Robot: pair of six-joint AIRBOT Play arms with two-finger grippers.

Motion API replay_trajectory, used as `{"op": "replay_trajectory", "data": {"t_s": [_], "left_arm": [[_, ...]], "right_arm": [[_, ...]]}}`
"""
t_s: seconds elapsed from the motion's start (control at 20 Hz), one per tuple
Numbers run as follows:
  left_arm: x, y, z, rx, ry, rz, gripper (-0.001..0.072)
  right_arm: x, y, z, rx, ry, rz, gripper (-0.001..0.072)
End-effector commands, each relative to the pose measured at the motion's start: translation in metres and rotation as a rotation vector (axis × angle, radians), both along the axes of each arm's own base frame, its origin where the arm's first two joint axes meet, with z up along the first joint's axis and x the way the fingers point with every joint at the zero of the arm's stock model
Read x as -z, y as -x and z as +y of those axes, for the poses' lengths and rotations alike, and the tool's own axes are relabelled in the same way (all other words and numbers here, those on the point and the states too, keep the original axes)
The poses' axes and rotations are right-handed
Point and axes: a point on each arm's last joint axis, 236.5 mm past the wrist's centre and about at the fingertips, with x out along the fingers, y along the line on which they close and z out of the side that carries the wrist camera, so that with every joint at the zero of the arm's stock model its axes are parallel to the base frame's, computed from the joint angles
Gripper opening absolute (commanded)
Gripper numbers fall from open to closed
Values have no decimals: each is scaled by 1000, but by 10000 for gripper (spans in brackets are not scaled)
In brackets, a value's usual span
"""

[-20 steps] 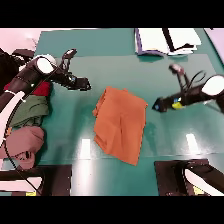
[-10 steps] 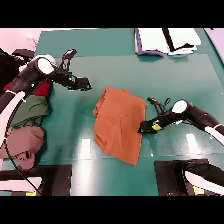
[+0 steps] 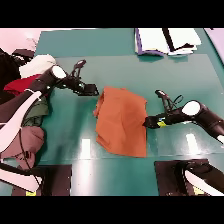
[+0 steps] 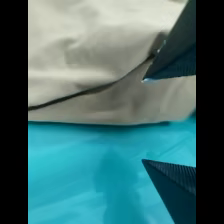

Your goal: Fold the shirts.

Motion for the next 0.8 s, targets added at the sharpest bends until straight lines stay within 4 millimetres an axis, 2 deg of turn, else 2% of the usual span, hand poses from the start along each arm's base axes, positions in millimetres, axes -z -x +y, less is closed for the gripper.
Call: {"op": "replay_trajectory", "data": {"t_s": [0.0, 0.2, 0.25, 0.35, 0.4, 0.45, 0.5, 0.6, 0.7, 0.75], "left_arm": [[29, 9, -24, 45, 15, 38, 570], [48, 12, -30, 33, 12, 79, 568], [49, 12, -30, 32, 11, 80, 487], [43, 8, -31, 35, 17, 64, 147], [34, 2, -31, 37, 23, 46, 23], [19, -8, -29, 32, 34, 21, 24], [-1, -20, -24, 21, 49, -20, 23], [-69, -50, -2, -23, 80, -164, 23], [-161, -69, 30, -73, 92, -362, 23], [-211, -69, 49, -92, 81, -475, 23]], "right_arm": [[-13, -4, -6, 32, -16, -36, 15], [-13, -4, -6, 30, -16, -34, 15], [-13, -4, -6, 30, -16, -34, 15], [-15, -5, -6, 28, -14, -40, 15], [-20, -11, -8, 21, 0, -62, 15], [-29, -18, -11, 6, 20, -93, 15], [-42, -26, -15, -15, 49, -131, 15], [-79, -49, -26, -52, 115, -235, 14], [-131, -72, -37, -74, 184, -363, 15], [-160, -81, -41, -75, 207, -427, 15]]}}
